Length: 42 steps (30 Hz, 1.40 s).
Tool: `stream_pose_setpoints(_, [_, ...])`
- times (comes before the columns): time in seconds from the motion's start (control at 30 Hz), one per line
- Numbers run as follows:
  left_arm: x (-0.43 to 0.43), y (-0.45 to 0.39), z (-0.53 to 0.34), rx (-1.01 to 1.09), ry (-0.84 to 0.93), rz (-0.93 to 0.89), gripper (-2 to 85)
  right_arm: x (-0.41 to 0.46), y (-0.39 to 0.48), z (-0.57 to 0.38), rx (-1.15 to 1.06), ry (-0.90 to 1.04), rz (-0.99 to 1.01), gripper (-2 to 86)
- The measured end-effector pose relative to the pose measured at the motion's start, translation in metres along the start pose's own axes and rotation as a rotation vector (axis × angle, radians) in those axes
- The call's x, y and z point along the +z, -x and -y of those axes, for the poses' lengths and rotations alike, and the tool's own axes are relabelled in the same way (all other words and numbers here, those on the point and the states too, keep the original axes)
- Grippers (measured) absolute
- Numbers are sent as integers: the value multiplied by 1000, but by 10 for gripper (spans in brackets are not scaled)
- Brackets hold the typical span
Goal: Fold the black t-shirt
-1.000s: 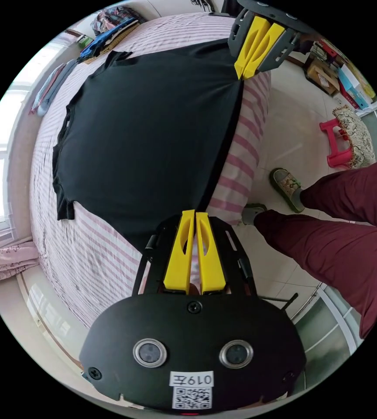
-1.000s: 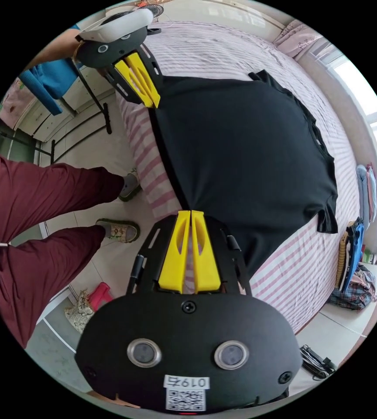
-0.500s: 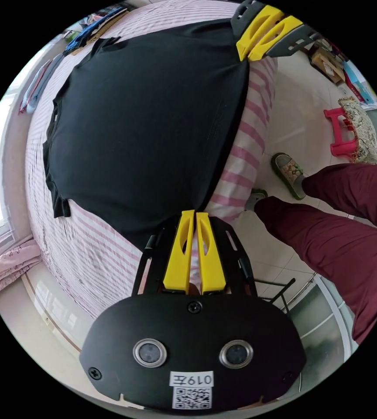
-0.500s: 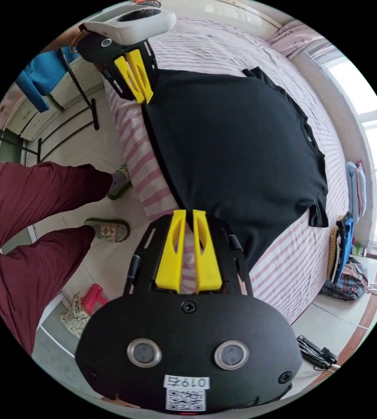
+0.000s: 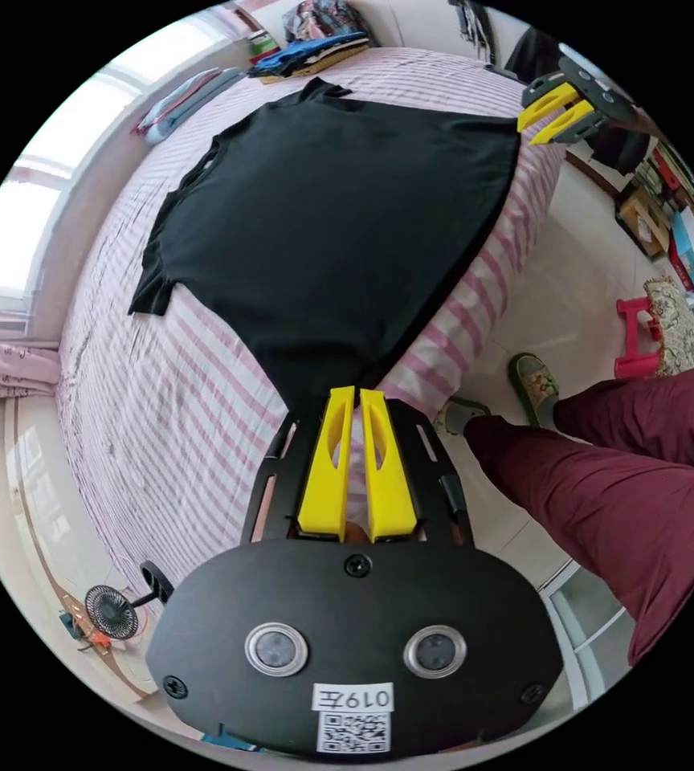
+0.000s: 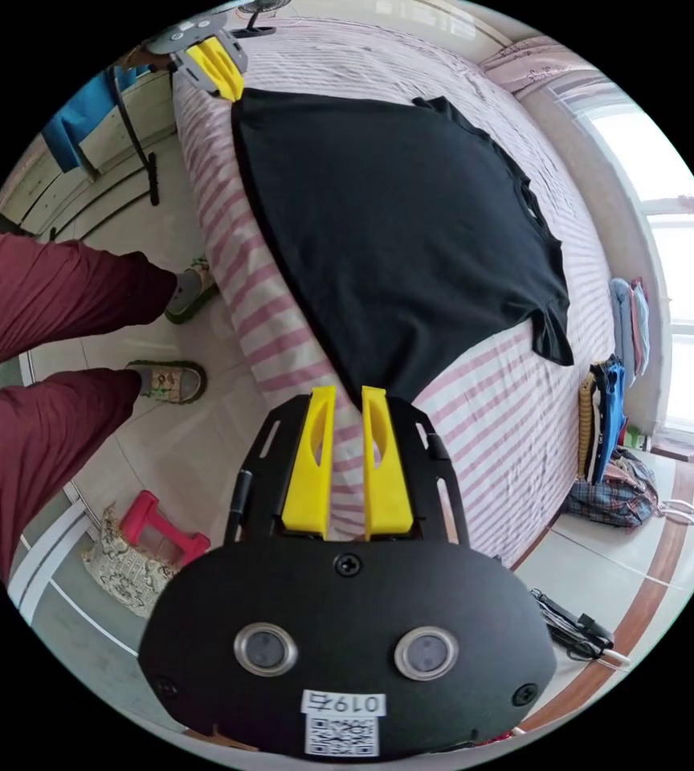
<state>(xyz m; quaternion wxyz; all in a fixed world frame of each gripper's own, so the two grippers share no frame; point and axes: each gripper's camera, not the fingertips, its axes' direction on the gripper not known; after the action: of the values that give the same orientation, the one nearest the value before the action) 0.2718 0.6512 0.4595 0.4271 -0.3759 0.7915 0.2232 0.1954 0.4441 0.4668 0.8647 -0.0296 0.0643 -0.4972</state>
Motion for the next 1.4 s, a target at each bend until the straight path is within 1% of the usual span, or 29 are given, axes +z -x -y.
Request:
stream_pose_setpoints(0.07, [-2, 11, -6, -20, 0, -23, 9, 5, 2, 5, -57, 4, -19, 63])
stream_pose_setpoints(0.17, [-4, 24, -10, -17, 5, -37, 12, 13, 1, 15, -77, 8, -10, 64])
stream_pose_setpoints(0.23, [-5, 27, -9, 13, 15, -13, 12, 21, 2, 21, -90, 22, -12, 59])
stream_pose_setpoints(0.3, [-3, 30, -8, 41, 46, -25, 11, 27, 2, 26, -89, 30, -3, 43])
stream_pose_setpoints(0.37, [-2, 32, -9, 53, 69, -29, 10, 33, 4, 32, -96, 43, 13, 6])
stream_pose_setpoints(0.47, [-5, 35, -12, 75, 80, -29, 9, 37, 5, 36, -95, 49, 15, -4])
stream_pose_setpoints(0.67, [-25, 46, -22, 96, 86, -24, 4, 42, 7, 36, -106, 43, 24, -8])
stream_pose_setpoints(0.8, [-43, 59, -34, 124, 100, -62, 2, 48, 10, 28, -137, 44, 25, -9])
stream_pose_setpoints(0.93, [-57, 68, -41, 137, 111, -62, 2, 65, 4, 25, -112, 52, 36, -9])
stream_pose_setpoints(1.07, [-72, 71, -43, 220, 151, -40, 1, 82, 3, 21, -143, 65, 44, -9])
stream_pose_setpoints(1.2, [-86, 82, -53, 242, 214, -21, 1, 96, -7, 8, -106, 73, 64, -9])
stream_pose_setpoints(1.3, [-91, 91, -52, 217, 245, -24, 2, 117, -5, 1, -115, 90, 60, -8])
stream_pose_setpoints(1.4, [-98, 106, -49, 115, 278, -67, 4, 135, -12, 4, -70, 113, 67, -4])
